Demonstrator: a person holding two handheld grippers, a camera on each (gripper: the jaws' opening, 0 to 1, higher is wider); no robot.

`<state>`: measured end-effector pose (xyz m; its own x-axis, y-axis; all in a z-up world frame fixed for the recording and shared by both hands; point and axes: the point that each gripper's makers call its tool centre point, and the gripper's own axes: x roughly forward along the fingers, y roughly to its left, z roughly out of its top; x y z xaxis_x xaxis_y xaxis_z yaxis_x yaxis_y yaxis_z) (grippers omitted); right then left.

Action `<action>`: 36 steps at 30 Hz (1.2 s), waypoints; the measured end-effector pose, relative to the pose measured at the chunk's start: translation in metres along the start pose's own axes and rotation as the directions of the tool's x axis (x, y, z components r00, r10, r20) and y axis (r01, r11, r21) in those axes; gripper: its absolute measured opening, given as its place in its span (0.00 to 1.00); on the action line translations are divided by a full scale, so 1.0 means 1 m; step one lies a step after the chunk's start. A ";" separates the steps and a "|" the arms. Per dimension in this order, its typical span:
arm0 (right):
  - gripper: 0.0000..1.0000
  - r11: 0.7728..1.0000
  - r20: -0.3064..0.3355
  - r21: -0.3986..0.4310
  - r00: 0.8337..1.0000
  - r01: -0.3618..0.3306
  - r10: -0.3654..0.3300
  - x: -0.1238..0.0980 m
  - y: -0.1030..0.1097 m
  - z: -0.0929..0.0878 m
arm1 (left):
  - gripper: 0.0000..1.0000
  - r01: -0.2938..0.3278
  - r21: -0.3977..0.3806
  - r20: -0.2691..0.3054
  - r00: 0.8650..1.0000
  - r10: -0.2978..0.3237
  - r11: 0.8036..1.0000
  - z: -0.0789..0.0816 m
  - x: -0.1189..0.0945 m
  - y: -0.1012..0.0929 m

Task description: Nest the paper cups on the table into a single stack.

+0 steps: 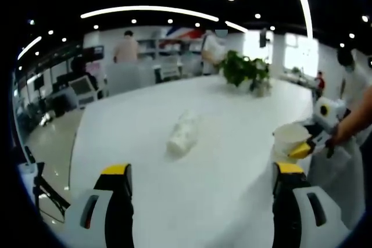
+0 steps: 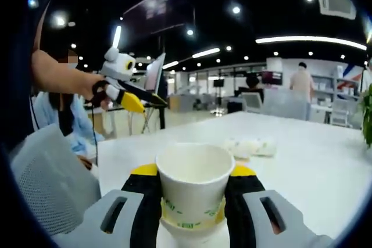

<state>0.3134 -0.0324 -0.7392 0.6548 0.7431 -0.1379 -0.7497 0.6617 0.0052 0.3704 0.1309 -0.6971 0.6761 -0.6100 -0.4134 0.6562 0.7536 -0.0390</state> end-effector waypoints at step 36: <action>0.84 1.000 0.021 0.022 1.000 0.003 -0.003 -0.016 -0.041 0.058 | 0.99 0.010 0.011 0.019 1.000 -0.011 1.000 0.001 0.004 -0.004</action>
<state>0.3389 -0.0658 -0.6794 0.6589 0.7430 -0.1172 -0.7458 0.6656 0.0267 0.3708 0.1255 -0.6974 0.6754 -0.6227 -0.3951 0.6667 0.7445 -0.0336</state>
